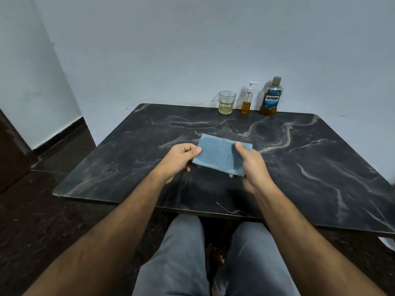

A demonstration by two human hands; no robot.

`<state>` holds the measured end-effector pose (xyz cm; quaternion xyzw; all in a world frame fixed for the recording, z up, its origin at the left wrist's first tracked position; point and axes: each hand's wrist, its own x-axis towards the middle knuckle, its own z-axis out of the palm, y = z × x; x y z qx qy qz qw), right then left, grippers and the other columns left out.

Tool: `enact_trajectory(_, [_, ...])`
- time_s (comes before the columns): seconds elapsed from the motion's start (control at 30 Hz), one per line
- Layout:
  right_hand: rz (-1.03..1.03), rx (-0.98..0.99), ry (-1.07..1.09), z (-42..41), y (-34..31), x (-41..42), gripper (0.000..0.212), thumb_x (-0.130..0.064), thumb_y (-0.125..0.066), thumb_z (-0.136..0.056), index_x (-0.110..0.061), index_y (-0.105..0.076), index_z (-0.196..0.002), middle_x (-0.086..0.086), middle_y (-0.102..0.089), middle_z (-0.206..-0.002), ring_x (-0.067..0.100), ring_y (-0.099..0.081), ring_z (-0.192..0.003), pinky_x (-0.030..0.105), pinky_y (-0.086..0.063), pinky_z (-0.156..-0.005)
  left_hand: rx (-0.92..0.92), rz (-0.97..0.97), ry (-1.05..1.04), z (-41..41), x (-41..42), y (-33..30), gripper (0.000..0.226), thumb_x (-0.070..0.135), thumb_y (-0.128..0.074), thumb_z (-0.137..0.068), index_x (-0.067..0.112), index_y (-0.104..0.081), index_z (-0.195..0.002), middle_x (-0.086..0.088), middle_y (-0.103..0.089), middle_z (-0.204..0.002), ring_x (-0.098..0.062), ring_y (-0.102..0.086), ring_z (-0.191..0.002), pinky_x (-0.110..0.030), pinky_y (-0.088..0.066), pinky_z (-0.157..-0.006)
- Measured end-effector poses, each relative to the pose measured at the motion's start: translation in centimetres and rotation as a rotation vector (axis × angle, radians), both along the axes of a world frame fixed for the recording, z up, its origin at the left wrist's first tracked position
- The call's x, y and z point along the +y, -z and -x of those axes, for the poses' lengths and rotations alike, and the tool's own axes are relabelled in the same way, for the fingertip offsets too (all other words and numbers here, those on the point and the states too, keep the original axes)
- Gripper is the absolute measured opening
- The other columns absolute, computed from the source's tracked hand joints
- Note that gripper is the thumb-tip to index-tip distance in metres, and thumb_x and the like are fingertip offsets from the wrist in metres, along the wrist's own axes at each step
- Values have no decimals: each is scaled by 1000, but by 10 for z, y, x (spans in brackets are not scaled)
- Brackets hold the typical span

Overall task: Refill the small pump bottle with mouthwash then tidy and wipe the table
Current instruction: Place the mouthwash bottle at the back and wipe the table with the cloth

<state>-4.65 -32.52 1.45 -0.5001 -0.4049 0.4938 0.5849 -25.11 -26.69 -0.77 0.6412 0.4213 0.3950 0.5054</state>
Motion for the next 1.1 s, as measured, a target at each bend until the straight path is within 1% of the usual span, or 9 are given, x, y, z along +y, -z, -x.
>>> enact_trajectory(0.1, [25, -5, -36, -9, -10, 18, 23, -24, -61, -96, -7, -63, -112, 9, -65, -96, 21, -66, -78, 28, -46, -42, -10, -13, -69, -5, 10, -10, 12, 22, -59, -98, 15, -69, -97, 9, -72, -73, -2, -64, -60, -17, -40, -46])
enact_trajectory(0.23, [79, 34, -55, -21, -22, 38, 7, -5, -61, -93, -7, -62, -100, 14, -64, -104, 23, -67, -86, 26, -55, -51, -42, -62, -244, -15, 23, -22, 8, 17, -61, -96, 12, -67, -99, -1, -73, -82, -7, -63, -56, -19, -36, -42])
enact_trajectory(0.33, [101, 26, -42, -26, -24, 54, 12, 2, -63, -90, -5, -62, -99, 16, -63, -110, 26, -69, -89, 26, -59, -57, -72, -55, -328, -20, 38, -27, 8, 14, -61, -96, 8, -66, -99, -4, -71, -79, -7, -60, -51, -20, -34, -39])
enact_trajectory(0.43, [144, -90, -13, -23, -21, 69, 40, 3, -67, -87, -8, -51, -121, 18, -65, -109, 28, -72, -82, 31, -60, -57, -52, -27, -373, -18, 55, -27, 6, 15, -62, -96, 12, -66, -94, -4, -72, -81, -7, -61, -50, -20, -35, -38])
enact_trajectory(0.5, [170, -174, 28, -19, -17, 83, 48, 0, -68, -87, -16, -42, -123, 15, -68, -102, 24, -72, -69, 31, -57, -51, -61, -12, -400, -17, 70, -25, 7, 15, -62, -96, 14, -66, -91, -3, -72, -79, -6, -61, -48, -17, -36, -37])
enact_trajectory(0.67, [164, -225, 80, -11, -11, 134, 25, 1, -65, -89, -11, -51, -106, 17, -69, -97, 20, -70, -63, 30, -57, -52, -20, 41, -387, -11, 120, -21, 7, 20, -60, -97, 16, -66, -96, -2, -72, -86, -7, -62, -52, -19, -37, -39])
enact_trajectory(0.8, [156, -235, 90, -7, -6, 191, 10, 2, -62, -91, -2, -61, -100, 18, -71, -93, 17, -69, -64, 27, -59, -54, -3, 69, -382, -6, 176, -18, 10, 10, -59, -97, 13, -66, -103, -2, -72, -87, -7, -63, -58, -20, -45, -44])
enact_trajectory(0.97, [140, -286, 114, -4, 8, 274, 16, 0, -62, -92, -7, -66, -106, 9, -70, -95, 18, -73, -79, 28, -61, -63, 47, 74, -397, -5, 254, -9, 20, 6, -61, -95, 12, -64, -114, -6, -71, -90, -12, -66, -69, -26, -54, -54])
enact_trajectory(1.1, [106, -295, 122, -2, 22, 334, 26, 2, -62, -91, 0, -64, -116, 11, -70, -94, 20, -72, -81, 30, -61, -67, 73, 68, -445, -8, 315, -1, 22, 5, -63, -94, 9, -66, -116, -2, -71, -89, -11, -68, -71, -22, -52, -55])
